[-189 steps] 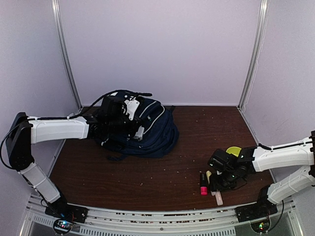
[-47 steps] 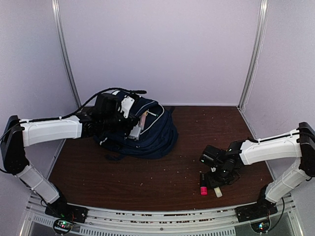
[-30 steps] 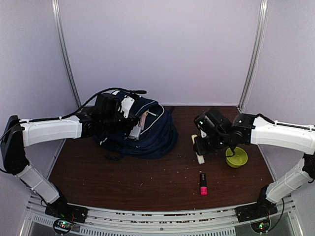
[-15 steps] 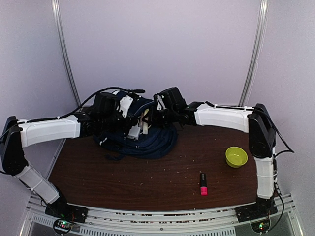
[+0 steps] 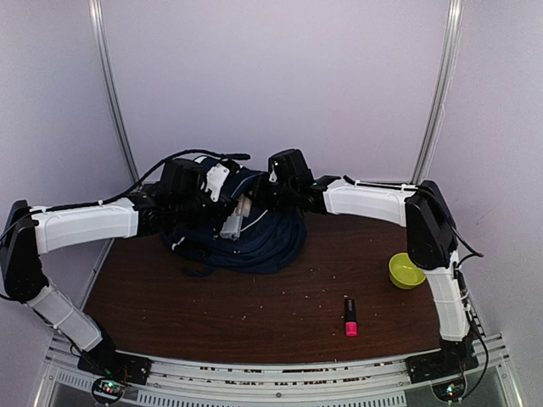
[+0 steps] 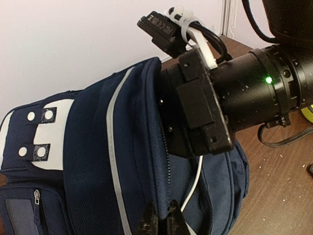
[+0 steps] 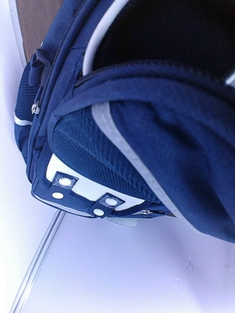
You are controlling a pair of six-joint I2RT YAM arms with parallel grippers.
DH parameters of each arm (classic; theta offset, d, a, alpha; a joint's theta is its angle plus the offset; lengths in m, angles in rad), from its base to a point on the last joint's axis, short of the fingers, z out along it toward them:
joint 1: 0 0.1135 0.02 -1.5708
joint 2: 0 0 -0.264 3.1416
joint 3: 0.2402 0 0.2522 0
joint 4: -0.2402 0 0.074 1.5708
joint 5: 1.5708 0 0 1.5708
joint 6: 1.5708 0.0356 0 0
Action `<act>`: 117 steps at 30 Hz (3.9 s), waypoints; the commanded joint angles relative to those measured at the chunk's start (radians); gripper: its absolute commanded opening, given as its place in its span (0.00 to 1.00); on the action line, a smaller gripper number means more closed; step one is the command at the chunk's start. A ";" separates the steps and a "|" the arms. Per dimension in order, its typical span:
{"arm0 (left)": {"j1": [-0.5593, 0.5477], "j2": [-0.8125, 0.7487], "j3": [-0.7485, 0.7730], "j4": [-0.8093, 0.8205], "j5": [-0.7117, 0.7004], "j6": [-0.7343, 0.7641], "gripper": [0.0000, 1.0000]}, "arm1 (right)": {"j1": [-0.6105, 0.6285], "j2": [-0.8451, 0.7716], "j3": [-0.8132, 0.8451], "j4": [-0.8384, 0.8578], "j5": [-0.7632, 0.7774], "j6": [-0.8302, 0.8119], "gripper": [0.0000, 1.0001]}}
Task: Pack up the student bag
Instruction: Place the pen in the upper front pocket of the bag, then adjust the charger in the upper front pocket of the bag.
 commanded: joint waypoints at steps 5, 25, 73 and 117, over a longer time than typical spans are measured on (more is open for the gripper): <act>-0.005 -0.014 0.044 0.057 0.010 0.011 0.00 | -0.006 -0.021 0.031 0.039 0.030 -0.068 0.43; -0.005 0.008 0.053 0.045 0.002 0.012 0.00 | -0.057 -0.308 -0.176 -0.087 0.054 -0.210 0.27; -0.005 -0.008 0.058 0.062 0.044 0.015 0.00 | -0.049 -0.039 -0.003 0.030 -0.112 0.009 0.00; -0.005 0.016 0.025 0.039 0.033 0.024 0.00 | -0.034 -0.511 -0.327 -0.426 0.212 -0.390 0.43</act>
